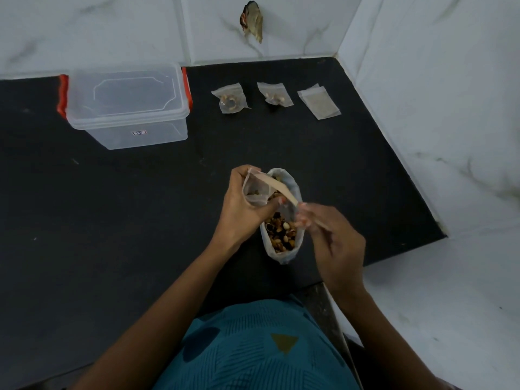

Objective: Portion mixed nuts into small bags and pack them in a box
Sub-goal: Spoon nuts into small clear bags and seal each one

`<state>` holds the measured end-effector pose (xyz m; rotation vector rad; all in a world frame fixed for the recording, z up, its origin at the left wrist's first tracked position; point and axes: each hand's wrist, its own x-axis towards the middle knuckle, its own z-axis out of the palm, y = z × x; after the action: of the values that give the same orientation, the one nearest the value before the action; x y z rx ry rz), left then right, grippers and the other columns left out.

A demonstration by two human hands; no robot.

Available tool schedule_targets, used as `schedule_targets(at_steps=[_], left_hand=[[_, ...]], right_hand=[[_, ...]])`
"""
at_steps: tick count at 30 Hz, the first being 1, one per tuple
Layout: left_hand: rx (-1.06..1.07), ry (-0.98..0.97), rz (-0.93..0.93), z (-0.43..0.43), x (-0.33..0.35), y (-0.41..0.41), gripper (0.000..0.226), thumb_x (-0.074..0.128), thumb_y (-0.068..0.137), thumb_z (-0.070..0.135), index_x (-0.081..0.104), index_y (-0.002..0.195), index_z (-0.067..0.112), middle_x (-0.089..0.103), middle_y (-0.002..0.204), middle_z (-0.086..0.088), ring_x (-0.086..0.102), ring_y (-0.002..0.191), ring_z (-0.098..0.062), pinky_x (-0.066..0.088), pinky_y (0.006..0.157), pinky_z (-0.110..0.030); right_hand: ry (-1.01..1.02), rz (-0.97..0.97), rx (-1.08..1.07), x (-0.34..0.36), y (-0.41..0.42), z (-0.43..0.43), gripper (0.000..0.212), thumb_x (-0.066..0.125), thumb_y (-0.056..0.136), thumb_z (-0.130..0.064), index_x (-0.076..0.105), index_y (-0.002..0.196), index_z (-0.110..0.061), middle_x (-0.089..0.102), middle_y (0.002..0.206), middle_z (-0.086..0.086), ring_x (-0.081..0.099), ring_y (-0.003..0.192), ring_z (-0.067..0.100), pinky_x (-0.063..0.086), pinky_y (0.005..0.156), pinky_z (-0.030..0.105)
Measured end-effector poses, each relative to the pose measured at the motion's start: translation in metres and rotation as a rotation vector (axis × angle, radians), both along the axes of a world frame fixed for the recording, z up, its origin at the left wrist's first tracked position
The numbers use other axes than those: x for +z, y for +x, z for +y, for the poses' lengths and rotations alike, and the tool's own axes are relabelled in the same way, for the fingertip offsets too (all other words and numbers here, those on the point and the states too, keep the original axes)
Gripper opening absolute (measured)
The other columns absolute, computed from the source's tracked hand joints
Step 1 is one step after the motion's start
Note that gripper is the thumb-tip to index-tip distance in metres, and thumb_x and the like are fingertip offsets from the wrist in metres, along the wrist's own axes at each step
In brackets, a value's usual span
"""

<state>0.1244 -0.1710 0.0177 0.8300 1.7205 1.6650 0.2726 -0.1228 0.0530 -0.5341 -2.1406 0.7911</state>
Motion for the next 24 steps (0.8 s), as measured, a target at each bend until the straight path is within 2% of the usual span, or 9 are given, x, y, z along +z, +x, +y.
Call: schedule_targets(at_steps=[2,4,5,8,11,15,18,20,24], left_hand=[[-0.009,-0.009,0.021,0.0,-0.001,0.0,0.057,0.078,0.069,0.008,0.039,0.107,0.025,0.051,0.11,0.006,0.053,0.108,-0.008,0.044,0.084,-0.009],[-0.024,-0.01,0.029,-0.001,-0.002,0.0,0.057,0.077,0.07,0.006,0.038,0.108,0.026,0.05,0.112,0.007,0.051,0.112,-0.011,0.043,0.086,-0.009],[-0.03,-0.015,0.03,-0.001,-0.002,0.001,0.058,0.077,0.07,0.007,0.038,0.108,0.026,0.048,0.112,0.008,0.05,0.112,-0.01,0.042,0.087,-0.008],[-0.038,-0.019,0.045,-0.003,-0.001,0.001,0.059,0.078,0.069,0.012,0.037,0.107,0.03,0.047,0.112,0.012,0.049,0.112,-0.006,0.04,0.086,-0.005],[-0.038,-0.03,0.051,-0.004,0.001,0.0,0.058,0.077,0.07,0.007,0.037,0.102,0.035,0.046,0.11,0.013,0.05,0.108,-0.005,0.043,0.083,-0.006],[-0.043,-0.08,0.038,-0.01,-0.001,-0.003,0.056,0.076,0.072,0.008,0.039,0.107,0.029,0.046,0.107,0.017,0.049,0.103,0.003,0.043,0.078,-0.004],[-0.051,-0.125,0.035,-0.017,-0.009,-0.006,0.054,0.077,0.071,0.01,0.041,0.111,0.022,0.048,0.106,0.016,0.051,0.099,0.008,0.043,0.076,-0.004],[-0.073,-0.159,0.038,-0.023,-0.014,-0.005,0.053,0.077,0.071,0.008,0.043,0.11,0.018,0.048,0.103,0.015,0.051,0.093,0.015,0.043,0.074,-0.003],[-0.13,-0.22,0.039,-0.031,-0.022,0.001,0.052,0.077,0.071,0.007,0.043,0.109,0.015,0.049,0.1,0.015,0.05,0.085,0.021,0.042,0.072,-0.002]], right_hand=[[-0.333,0.08,-0.078,0.01,-0.003,0.0,0.018,0.049,0.087,-0.009,0.058,0.102,-0.015,0.064,0.082,-0.018,0.061,0.082,-0.006,0.047,0.074,0.008],[-0.569,0.144,-0.098,0.015,-0.004,0.003,0.015,0.052,0.086,-0.016,0.059,0.099,-0.017,0.068,0.078,-0.014,0.064,0.072,0.002,0.051,0.069,0.015],[-0.617,0.165,-0.104,0.016,-0.004,0.004,0.016,0.049,0.086,-0.019,0.06,0.098,-0.017,0.068,0.078,-0.011,0.064,0.07,0.004,0.052,0.068,0.017],[-0.607,0.164,-0.095,0.019,-0.003,0.004,0.016,0.048,0.087,-0.018,0.06,0.098,-0.018,0.068,0.078,-0.01,0.064,0.069,0.006,0.052,0.067,0.018],[-0.507,0.151,-0.089,0.021,0.0,0.002,0.013,0.052,0.089,-0.015,0.058,0.1,-0.019,0.067,0.08,-0.013,0.064,0.071,0.005,0.052,0.067,0.017],[-0.546,0.168,-0.231,0.021,0.008,0.011,0.012,0.048,0.09,-0.015,0.06,0.095,-0.019,0.067,0.075,-0.009,0.064,0.067,0.007,0.051,0.063,0.017],[-0.489,0.045,-0.283,0.011,0.017,0.021,0.012,0.05,0.09,-0.009,0.061,0.092,-0.013,0.063,0.066,-0.007,0.062,0.064,0.003,0.049,0.059,0.012],[-0.41,-0.09,-0.278,0.002,0.023,0.025,0.01,0.052,0.09,-0.007,0.061,0.094,-0.007,0.06,0.07,-0.009,0.061,0.064,0.002,0.048,0.06,0.011],[-0.39,-0.223,-0.252,-0.018,0.026,0.022,0.01,0.053,0.089,-0.004,0.061,0.093,-0.01,0.058,0.072,-0.009,0.06,0.068,0.0,0.047,0.063,0.009]])
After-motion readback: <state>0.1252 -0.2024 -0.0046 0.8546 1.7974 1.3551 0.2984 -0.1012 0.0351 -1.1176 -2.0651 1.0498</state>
